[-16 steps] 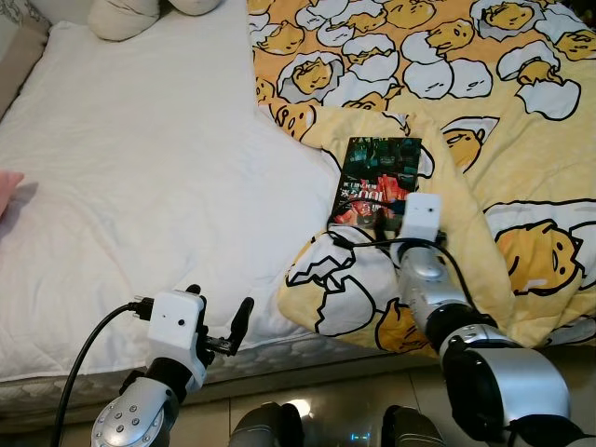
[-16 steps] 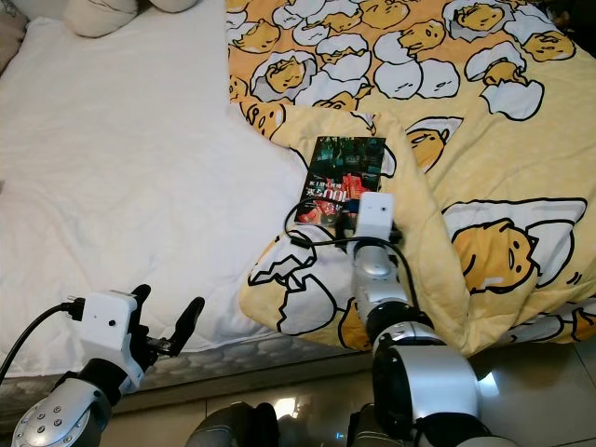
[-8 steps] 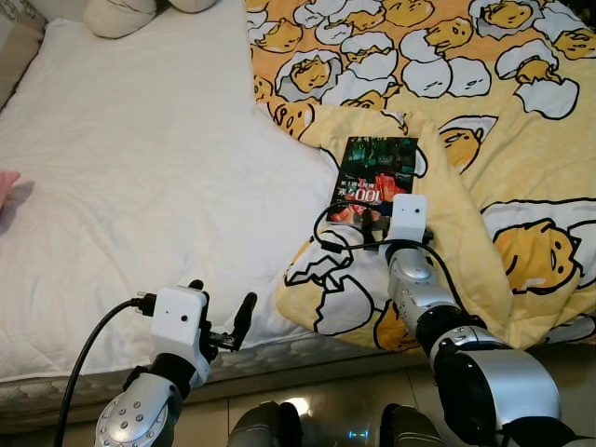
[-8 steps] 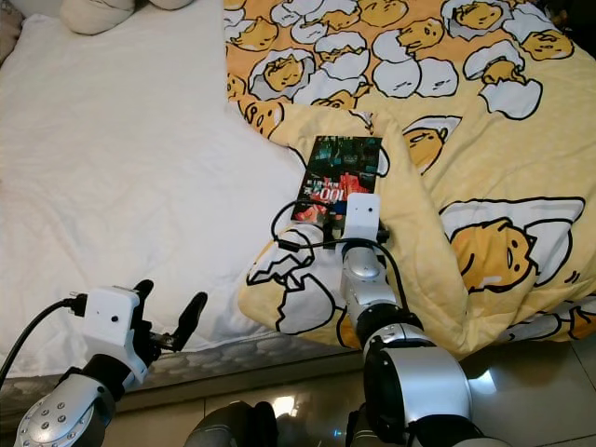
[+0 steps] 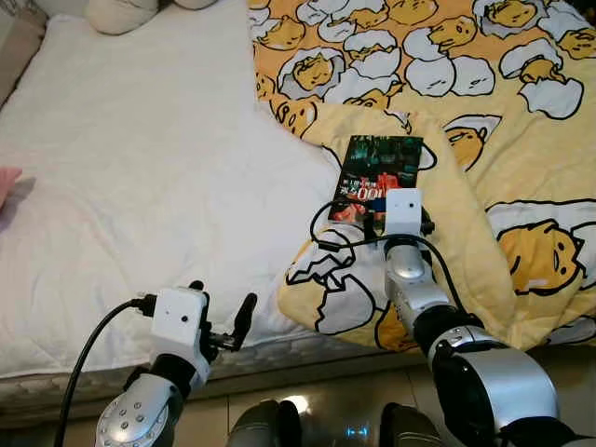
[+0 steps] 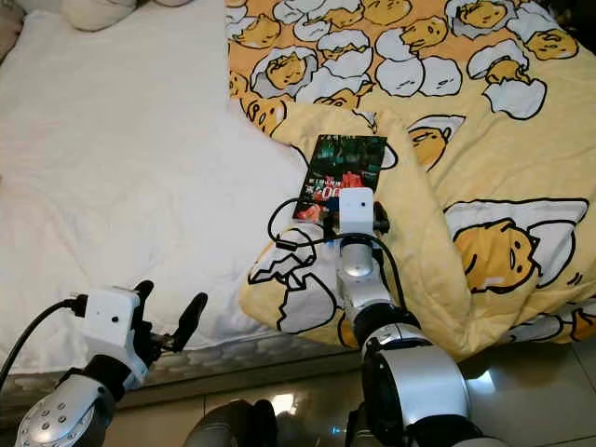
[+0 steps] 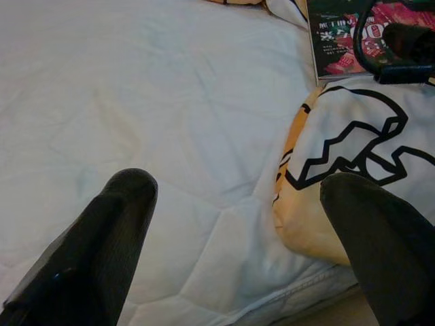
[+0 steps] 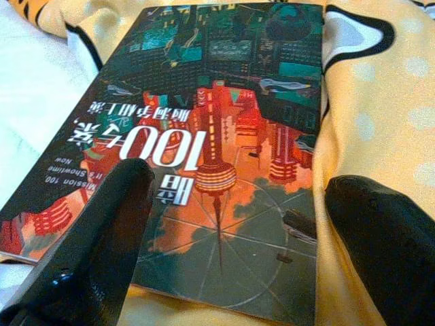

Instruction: Clean up the room

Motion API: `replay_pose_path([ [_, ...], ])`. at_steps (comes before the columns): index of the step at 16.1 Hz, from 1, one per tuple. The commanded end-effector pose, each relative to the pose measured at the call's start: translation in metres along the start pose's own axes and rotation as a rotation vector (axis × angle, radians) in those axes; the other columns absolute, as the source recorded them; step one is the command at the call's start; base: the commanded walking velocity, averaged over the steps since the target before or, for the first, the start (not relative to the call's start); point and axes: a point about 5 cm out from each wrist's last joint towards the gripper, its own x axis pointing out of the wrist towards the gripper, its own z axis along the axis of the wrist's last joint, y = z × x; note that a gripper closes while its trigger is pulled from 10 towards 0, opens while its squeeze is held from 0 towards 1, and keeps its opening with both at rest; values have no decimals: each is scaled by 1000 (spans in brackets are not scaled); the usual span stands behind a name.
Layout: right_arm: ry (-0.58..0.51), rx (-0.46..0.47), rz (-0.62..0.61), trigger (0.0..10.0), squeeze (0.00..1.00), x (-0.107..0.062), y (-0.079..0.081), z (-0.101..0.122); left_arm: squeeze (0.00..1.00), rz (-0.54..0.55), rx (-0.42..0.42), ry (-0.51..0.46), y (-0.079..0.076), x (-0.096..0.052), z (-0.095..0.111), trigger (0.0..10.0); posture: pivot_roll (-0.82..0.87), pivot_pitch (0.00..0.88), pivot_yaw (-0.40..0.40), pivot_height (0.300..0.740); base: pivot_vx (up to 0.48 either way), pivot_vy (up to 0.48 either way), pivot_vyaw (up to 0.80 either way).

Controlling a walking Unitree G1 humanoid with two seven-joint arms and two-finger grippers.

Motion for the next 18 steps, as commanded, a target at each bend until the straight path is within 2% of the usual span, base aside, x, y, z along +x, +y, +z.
replay_pose_path([
  [1, 6, 3, 13, 10000, 0, -3, 5, -5, 0, 13, 3, 19, 2, -3, -3, 10000, 151, 209, 177, 740, 0, 0, 0],
  [4, 22, 28, 35, 10000, 0, -4, 8, -6, 0, 15, 3, 22, 3, -4, -4, 10000, 156, 209, 176, 740, 0, 0, 0],
  [8, 5, -15, 84, 10000, 0, -3, 13, -2, 0, 18, 5, 17, 3, -3, -3, 10000, 157, 208, 174, 740, 0, 0, 0],
  [12, 31, -11, 81, 10000, 0, -3, 8, -7, 0, 15, 3, 16, 2, -3, -2, 10000, 156, 208, 175, 740, 0, 0, 0],
  [14, 38, -35, 99, 10000, 0, -4, 9, -10, 0, 16, 4, 17, 3, -3, -2, 10000, 156, 208, 177, 740, 0, 0, 0],
  [16, 6, -113, 154, 10000, 0, -7, 16, -9, 0, 14, 5, 16, 3, -3, -2, 10000, 159, 205, 179, 740, 0, 0, 0],
  [18, -1, -132, 163, 10000, 0, -7, 18, -9, 0, 13, 6, 15, 2, -2, -2, 10000, 158, 200, 178, 740, 0, 0, 0],
])
